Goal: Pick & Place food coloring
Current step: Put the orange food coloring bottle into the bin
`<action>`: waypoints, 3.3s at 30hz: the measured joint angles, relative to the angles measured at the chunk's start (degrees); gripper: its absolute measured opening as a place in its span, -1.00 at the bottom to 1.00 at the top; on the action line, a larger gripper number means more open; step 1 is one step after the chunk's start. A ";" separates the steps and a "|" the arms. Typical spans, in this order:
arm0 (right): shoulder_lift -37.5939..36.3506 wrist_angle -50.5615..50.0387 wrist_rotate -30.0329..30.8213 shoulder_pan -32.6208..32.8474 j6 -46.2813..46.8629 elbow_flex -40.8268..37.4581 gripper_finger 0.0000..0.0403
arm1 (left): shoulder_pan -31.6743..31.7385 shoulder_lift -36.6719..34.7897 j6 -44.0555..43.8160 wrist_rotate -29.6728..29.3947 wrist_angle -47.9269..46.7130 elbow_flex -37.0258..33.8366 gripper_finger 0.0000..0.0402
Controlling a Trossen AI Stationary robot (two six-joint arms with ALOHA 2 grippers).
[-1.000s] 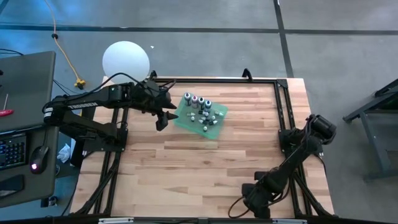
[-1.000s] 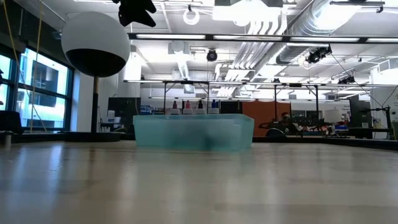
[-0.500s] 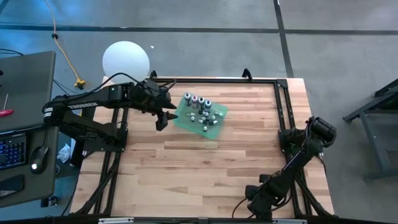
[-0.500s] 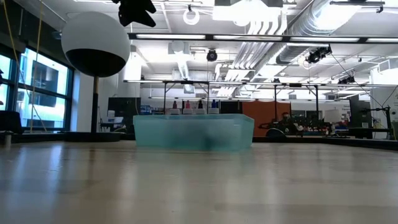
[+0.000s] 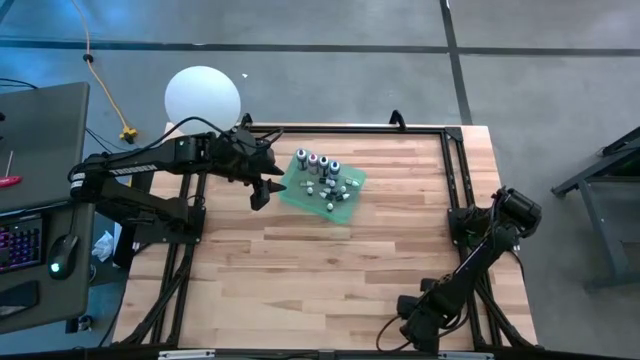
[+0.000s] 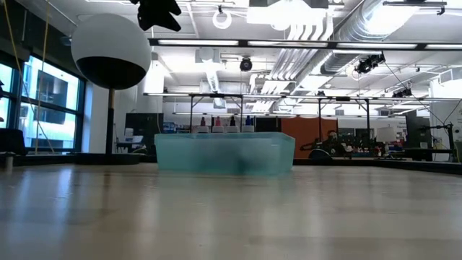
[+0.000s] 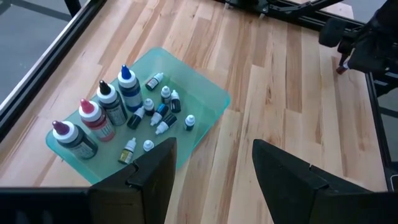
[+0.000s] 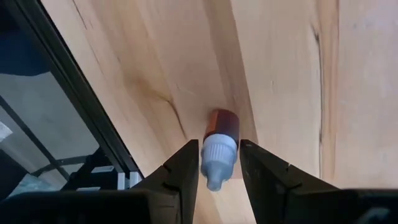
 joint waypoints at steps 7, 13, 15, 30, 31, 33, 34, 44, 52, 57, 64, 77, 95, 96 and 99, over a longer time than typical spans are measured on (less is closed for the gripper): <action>0.00 1.49 3.25 0.00 -0.04 0.00 -0.47 | 0.01 0.00 0.00 0.00 0.02 0.00 0.04; 0.00 2.64 2.79 0.00 0.02 0.00 -0.73 | 0.00 0.00 0.02 0.00 0.02 0.00 0.04; 0.00 2.66 2.72 -0.08 0.00 0.00 -0.86 | 0.01 0.00 0.02 0.01 0.00 0.00 0.04; -0.22 9.55 16.65 -23.03 -19.15 0.21 -0.99 | 0.01 0.00 0.02 0.02 0.11 0.00 0.04; -0.22 10.39 17.47 -25.60 -22.62 0.52 -0.99 | -0.01 0.00 0.02 0.02 0.09 0.00 0.04; -0.22 9.50 19.93 -30.71 -27.86 2.53 -0.99 | 0.00 0.00 0.02 0.12 -0.09 0.00 0.04; -0.22 8.68 20.63 -33.30 -30.58 4.09 -0.99 | 0.01 -0.02 0.02 0.13 -0.47 0.00 0.04; -0.33 -10.47 17.49 -42.10 -42.58 20.13 -0.96 | 0.00 -0.02 3.15 -0.78 -6.50 -0.02 0.04; -0.31 -15.48 13.97 -30.38 -27.65 17.90 -0.63 | 0.01 -0.02 5.16 -5.88 -5.88 -0.04 0.04; -0.31 -16.98 6.02 -22.67 -12.42 13.94 -0.29 | -0.01 -0.02 4.44 -5.45 -5.88 -0.04 0.04; -0.28 -16.87 -0.04 -12.84 2.69 6.62 0.04 | -0.01 -0.02 3.74 -5.44 -5.88 -0.04 0.04; -0.22 -7.76 -2.82 -2.36 19.14 1.93 0.07 | -0.01 -0.02 0.87 -5.46 -5.80 -0.04 0.04; -0.20 -3.65 0.74 0.07 21.92 1.97 0.01 | -0.01 -0.02 0.83 -5.44 -5.48 -0.04 0.04; -0.20 -3.61 0.15 0.07 22.07 1.97 -0.01 | -0.01 -0.02 0.83 -5.44 -5.50 -0.04 0.04; -0.20 -3.60 -0.90 0.07 22.09 1.99 -0.09 | -0.01 -0.02 0.83 -5.44 -5.49 -0.04 0.04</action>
